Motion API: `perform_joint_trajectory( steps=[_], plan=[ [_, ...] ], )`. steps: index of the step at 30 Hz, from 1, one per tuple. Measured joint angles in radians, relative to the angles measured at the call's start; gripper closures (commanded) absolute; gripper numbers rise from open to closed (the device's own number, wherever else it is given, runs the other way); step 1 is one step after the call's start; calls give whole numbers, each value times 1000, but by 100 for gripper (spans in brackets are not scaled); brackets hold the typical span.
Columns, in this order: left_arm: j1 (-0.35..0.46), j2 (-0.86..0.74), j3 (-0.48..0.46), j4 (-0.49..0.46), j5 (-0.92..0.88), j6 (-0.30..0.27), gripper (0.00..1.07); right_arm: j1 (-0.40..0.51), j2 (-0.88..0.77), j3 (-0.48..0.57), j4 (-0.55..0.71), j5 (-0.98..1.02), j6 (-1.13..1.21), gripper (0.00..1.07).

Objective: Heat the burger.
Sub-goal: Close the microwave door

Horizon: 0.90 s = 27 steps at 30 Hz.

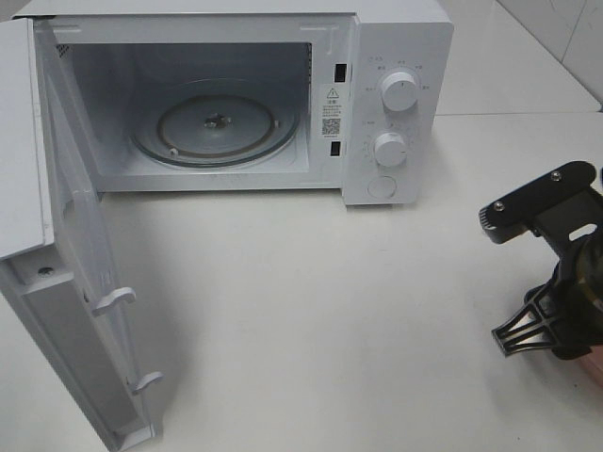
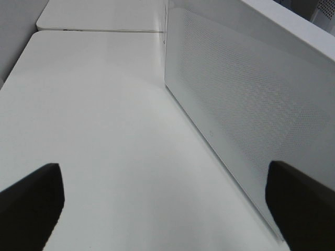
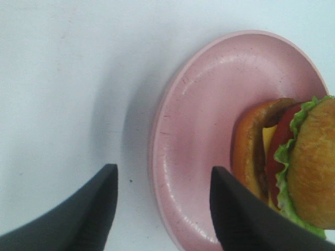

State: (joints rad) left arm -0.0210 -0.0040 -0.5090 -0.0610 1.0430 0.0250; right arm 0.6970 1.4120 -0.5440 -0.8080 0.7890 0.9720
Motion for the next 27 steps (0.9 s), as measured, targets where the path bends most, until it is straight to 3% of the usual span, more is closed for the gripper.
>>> perform_joint_trajectory(
  steps=[6, 8, 11, 19, 27],
  plan=[
    [0, 0, 0, 0, 0, 0, 6, 0, -134, 0, 95, -20, -143, 46],
    [0, 0, 0, 0, 0, 0, 6, 0, -271, 0, 189, -33, -281, 34],
    [0, 0, 0, 0, 0, 0, 6, 0, -371, 0, 266, -32, -367, 27],
    [0, 0, 0, 0, 0, 0, 6, 0, -608, -79, 485, 70, -486, 31],
    [0, 0, 0, 0, 0, 0, 6, 0, -759, -101, 522, 146, -544, 31]
  ],
)
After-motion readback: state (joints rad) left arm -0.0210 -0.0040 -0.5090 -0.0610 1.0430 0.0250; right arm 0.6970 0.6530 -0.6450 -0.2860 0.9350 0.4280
